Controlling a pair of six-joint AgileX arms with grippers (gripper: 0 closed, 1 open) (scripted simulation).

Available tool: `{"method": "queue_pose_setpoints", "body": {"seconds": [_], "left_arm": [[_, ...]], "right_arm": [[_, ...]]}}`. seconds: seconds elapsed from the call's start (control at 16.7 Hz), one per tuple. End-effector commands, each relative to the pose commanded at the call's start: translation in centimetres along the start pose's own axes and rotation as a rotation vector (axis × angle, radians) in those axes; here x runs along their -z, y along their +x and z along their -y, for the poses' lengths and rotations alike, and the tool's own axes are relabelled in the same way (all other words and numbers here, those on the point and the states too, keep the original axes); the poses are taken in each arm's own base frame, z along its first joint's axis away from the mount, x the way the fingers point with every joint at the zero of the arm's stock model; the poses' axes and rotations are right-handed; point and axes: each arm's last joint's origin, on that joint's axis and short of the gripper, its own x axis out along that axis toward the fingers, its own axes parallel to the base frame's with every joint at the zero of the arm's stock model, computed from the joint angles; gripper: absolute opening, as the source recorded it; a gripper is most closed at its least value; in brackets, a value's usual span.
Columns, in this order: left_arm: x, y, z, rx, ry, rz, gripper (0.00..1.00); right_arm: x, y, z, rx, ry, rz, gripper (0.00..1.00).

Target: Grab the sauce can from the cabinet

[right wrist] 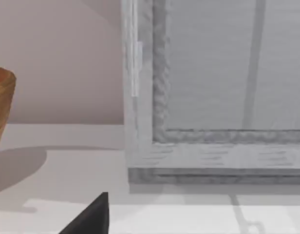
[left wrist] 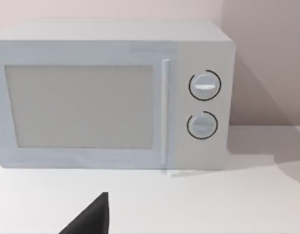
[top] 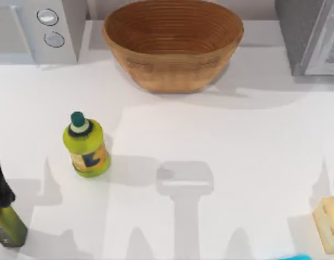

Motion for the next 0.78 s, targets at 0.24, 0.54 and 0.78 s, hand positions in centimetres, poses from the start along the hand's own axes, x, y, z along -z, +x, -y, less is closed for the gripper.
{"method": "queue_pose_setpoints", "body": {"seconds": [0.24,0.54,0.78], "left_arm": [[0.0,0.0,0.0,0.0,0.0,0.0,1.0],[0.0,0.0,0.0,0.0,0.0,0.0,1.0],[0.0,0.0,0.0,0.0,0.0,0.0,1.0]], "right_arm": [[-0.8,0.0,-0.1,-0.002,0.001,0.0,1.0],[-7.6,0.4,-0.3,-0.001,0.004,-0.009,1.0],[-16.2,2.4,-0.8,0.007,0.002,-0.02,1.0]]}}
